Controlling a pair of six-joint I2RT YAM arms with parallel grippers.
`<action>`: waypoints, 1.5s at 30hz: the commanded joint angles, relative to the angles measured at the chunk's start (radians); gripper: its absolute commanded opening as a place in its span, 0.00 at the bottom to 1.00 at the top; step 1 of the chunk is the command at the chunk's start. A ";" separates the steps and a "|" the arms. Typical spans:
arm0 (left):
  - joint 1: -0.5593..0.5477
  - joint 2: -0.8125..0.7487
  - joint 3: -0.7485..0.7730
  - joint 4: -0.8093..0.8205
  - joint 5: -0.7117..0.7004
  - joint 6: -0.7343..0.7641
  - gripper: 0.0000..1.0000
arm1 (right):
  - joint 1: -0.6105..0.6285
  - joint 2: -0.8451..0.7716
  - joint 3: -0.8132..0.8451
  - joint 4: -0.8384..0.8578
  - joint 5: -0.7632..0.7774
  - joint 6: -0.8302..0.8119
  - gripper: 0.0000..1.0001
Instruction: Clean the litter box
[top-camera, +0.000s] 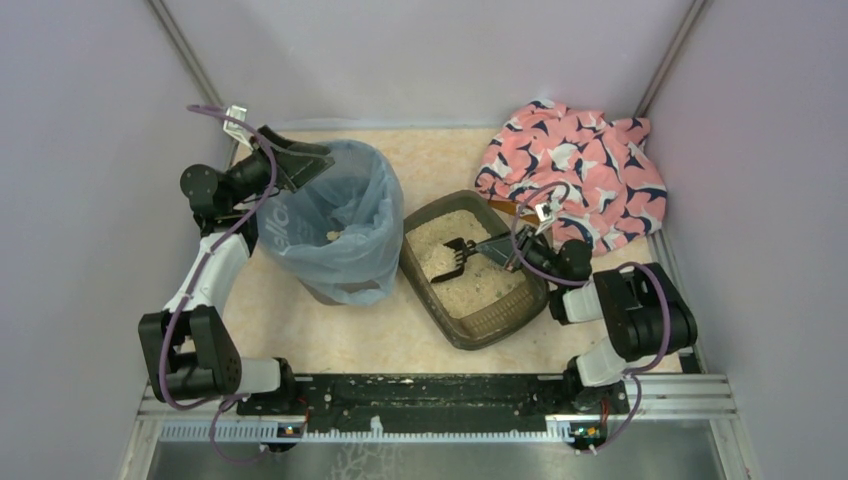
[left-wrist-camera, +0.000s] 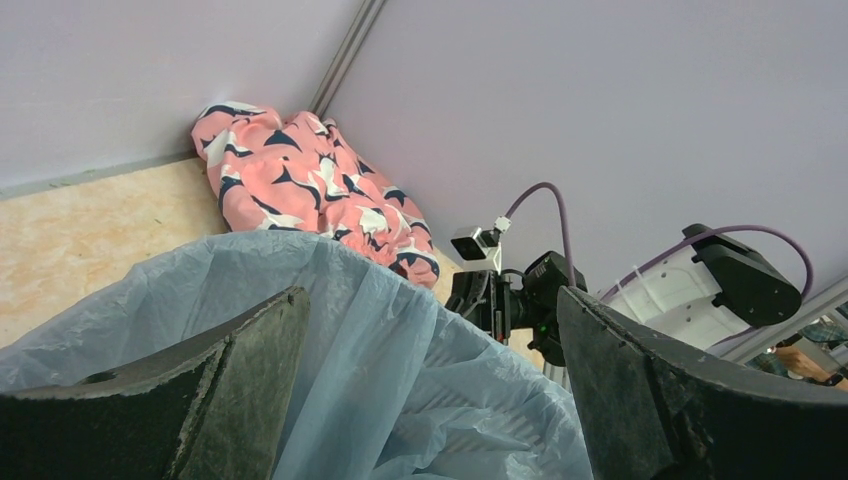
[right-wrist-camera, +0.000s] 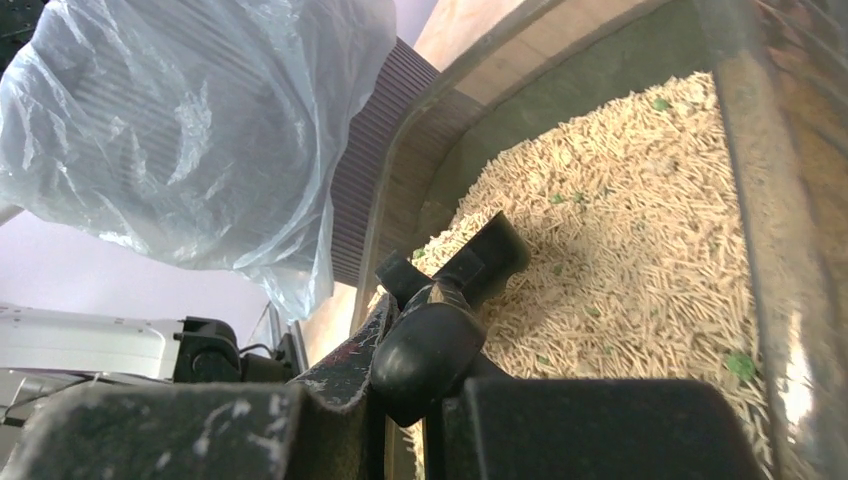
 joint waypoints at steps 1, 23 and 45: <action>-0.015 -0.024 0.025 0.025 0.003 0.009 0.99 | -0.064 -0.009 -0.017 0.091 -0.061 0.020 0.00; -0.018 -0.028 0.028 0.031 0.010 0.003 0.99 | -0.278 -0.006 -0.091 0.392 -0.163 0.132 0.00; -0.024 -0.026 0.021 0.082 0.011 -0.040 0.99 | -0.333 0.052 0.156 0.394 -0.227 0.208 0.00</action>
